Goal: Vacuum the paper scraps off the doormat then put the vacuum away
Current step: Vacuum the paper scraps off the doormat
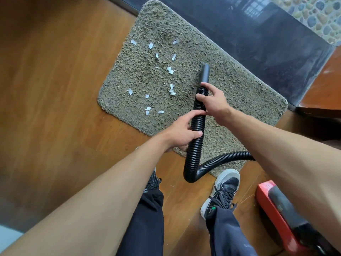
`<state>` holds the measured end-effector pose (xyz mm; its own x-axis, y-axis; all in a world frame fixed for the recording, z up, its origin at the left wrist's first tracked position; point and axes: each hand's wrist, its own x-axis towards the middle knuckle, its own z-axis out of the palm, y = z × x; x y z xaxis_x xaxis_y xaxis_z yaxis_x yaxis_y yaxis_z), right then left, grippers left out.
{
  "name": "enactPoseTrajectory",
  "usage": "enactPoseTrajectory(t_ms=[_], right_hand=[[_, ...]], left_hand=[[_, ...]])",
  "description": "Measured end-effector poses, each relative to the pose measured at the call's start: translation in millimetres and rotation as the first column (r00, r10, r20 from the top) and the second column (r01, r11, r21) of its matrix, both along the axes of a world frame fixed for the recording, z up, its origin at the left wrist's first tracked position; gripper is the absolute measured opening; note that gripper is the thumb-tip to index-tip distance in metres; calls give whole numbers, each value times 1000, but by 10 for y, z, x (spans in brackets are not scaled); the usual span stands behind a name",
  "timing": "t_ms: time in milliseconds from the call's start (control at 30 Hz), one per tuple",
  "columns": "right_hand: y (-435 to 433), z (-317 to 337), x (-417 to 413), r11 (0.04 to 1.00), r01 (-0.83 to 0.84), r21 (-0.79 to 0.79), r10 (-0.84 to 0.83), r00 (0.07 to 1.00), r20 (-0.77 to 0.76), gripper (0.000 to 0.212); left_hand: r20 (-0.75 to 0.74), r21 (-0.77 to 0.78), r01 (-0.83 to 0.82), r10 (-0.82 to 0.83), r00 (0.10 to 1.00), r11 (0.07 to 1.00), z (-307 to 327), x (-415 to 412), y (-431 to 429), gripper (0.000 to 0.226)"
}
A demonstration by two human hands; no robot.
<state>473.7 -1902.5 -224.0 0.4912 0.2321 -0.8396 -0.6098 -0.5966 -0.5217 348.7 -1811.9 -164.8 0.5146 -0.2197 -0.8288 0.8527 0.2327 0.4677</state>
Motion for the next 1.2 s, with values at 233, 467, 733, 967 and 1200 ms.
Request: enactPoseTrajectory(t_ms=[233, 467, 733, 967, 1200], right_hand=[[100, 75, -181, 999, -53, 10, 54, 997, -55, 53], [157, 155, -604, 995, -94, 16, 96, 987, -131, 54], [179, 208, -804, 990, -141, -12, 137, 977, -164, 54], [339, 227, -869, 982, -186, -18, 180, 969, -167, 52], [511, 260, -879, 974, -225, -32, 220, 968, -117, 52]], left_hand=[[-16, -4, -36, 36, 999, 999, 46, -271, 74, 59], [-53, -32, -104, 103, 993, 994, 168, -735, 106, 60], [-85, -70, -160, 154, 984, 985, 243, -960, 74, 58], [-95, -93, -187, 178, 980, 978, 265, -1056, 224, 59], [-90, -106, -197, 188, 978, 975, 306, -1073, 391, 57]])
